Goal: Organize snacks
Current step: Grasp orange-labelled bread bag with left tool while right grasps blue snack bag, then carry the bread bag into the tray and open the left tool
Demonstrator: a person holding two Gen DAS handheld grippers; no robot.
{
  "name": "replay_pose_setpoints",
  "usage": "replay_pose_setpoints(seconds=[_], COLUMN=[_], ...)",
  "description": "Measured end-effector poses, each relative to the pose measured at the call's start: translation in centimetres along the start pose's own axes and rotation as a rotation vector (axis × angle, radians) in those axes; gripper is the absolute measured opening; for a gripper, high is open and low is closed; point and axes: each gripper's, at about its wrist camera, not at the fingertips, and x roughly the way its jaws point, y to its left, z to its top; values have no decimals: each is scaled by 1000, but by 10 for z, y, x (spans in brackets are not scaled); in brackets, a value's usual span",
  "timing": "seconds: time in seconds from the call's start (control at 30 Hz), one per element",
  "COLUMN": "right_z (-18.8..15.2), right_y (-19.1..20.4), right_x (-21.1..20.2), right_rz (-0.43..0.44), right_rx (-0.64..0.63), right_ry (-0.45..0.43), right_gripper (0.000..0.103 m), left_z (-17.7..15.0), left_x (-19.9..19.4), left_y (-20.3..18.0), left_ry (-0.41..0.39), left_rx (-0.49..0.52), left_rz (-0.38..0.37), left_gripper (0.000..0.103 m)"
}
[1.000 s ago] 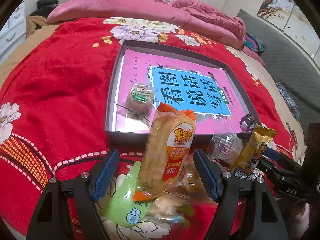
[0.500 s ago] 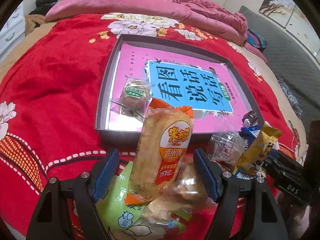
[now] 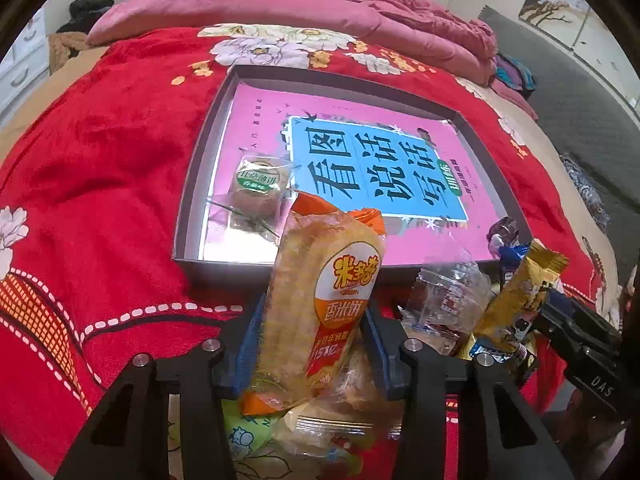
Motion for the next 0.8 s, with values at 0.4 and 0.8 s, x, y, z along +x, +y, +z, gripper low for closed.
replay_pose_setpoints(seconds=[0.4, 0.8], right_z=[2, 6], right_y=[-13, -25], right_x=[-20, -31], right_rz=[1, -21], right_rx=[52, 94], right_ry=[-56, -102], right_gripper=[49, 49], left_z=[0, 4], left_x=[-21, -50], left_y=[0, 6], left_ry=[-67, -184], left_rx=[22, 12], left_rz=[-39, -58], left_gripper=[41, 41])
